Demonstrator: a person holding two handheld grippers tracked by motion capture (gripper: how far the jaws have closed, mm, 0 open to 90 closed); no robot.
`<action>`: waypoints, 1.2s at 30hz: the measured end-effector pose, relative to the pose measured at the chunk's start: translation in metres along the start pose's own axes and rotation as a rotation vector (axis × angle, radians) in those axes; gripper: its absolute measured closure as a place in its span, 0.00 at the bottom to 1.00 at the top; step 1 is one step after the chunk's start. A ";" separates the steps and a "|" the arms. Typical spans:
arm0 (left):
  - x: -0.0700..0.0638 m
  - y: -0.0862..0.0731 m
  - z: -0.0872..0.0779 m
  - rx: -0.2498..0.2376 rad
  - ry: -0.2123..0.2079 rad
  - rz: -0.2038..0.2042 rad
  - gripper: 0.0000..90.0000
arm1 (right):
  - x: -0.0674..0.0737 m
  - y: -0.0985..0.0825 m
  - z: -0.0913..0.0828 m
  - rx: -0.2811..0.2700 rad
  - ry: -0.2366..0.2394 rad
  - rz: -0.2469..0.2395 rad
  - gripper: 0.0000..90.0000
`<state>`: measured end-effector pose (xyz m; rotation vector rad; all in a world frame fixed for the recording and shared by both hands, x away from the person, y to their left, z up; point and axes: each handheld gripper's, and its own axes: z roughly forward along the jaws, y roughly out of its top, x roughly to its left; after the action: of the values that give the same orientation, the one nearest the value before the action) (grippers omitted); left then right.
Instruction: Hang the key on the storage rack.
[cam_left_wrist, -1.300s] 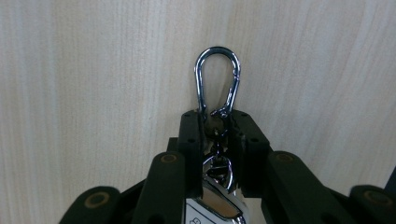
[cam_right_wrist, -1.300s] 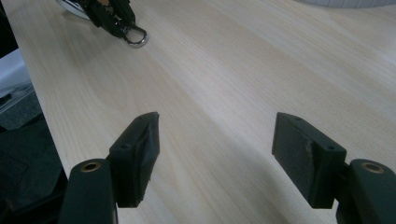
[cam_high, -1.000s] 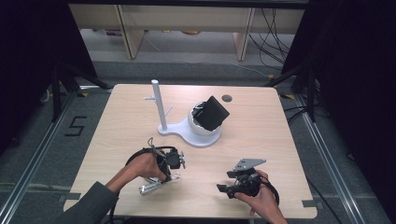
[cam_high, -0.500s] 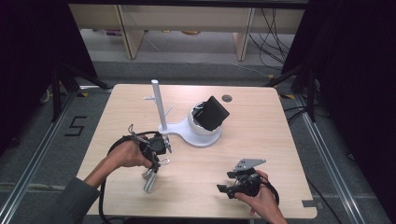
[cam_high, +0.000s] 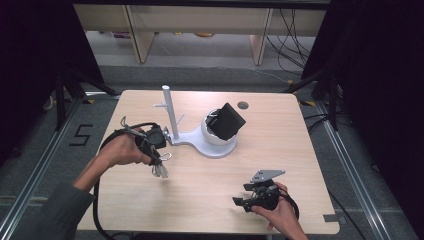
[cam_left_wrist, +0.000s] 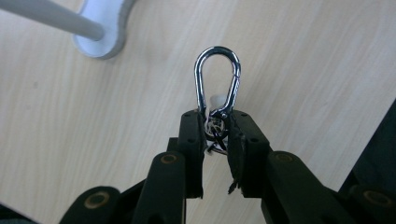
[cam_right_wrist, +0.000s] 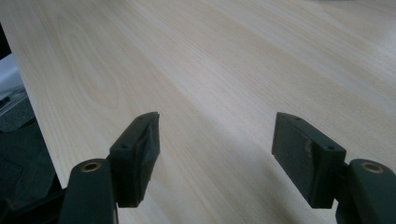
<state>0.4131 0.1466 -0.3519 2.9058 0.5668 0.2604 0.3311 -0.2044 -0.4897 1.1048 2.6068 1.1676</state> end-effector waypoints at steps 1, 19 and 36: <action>0.003 -0.001 -0.003 0.003 -0.001 -0.007 0.84 | 0.000 0.000 -0.002 0.019 0.001 -0.013 0.37; 0.056 0.002 -0.048 -0.035 0.059 -0.171 0.84 | 0.000 0.001 0.000 -0.008 -0.001 -0.022 0.37; 0.091 0.009 -0.063 -0.069 0.110 -0.293 0.84 | 0.003 0.001 -0.001 0.029 0.013 0.004 0.37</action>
<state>0.4865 0.1821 -0.2762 2.7079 0.9688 0.3906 0.3292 -0.2031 -0.4881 1.1122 2.6410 1.1450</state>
